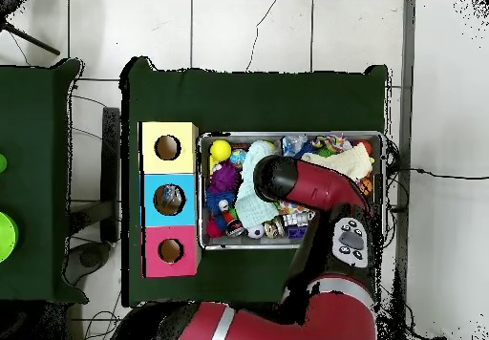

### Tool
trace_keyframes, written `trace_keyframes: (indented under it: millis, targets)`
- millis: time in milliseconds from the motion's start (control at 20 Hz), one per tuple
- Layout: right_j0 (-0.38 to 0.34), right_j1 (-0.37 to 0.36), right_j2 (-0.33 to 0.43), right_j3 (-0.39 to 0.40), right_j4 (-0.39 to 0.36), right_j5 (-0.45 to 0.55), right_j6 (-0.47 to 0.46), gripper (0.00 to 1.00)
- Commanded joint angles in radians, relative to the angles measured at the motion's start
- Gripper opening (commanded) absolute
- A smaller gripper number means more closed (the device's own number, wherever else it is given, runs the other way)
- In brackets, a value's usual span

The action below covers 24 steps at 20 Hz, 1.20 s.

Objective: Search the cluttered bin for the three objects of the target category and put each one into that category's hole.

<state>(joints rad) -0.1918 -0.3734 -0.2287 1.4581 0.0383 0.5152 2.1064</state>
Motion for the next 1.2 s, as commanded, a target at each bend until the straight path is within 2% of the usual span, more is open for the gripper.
trace_keyframes:
  millis: [50,400,500,700,1050,1200]
  targets:
    - [0.033,0.079,0.03,-0.109,0.058,0.082,0.188,1.0]
    - [0.034,0.173,0.013,-0.315,0.058,0.209,0.146,1.0]
    - [0.035,0.179,0.004,-0.355,0.049,0.244,0.14,1.0]
    - [0.042,0.174,-0.018,-0.404,0.031,0.297,0.136,1.0]
    - [0.038,0.217,-0.011,-0.511,0.015,0.347,0.108,1.0]
    - [0.035,0.223,-0.013,-0.534,0.009,0.359,0.095,1.0]
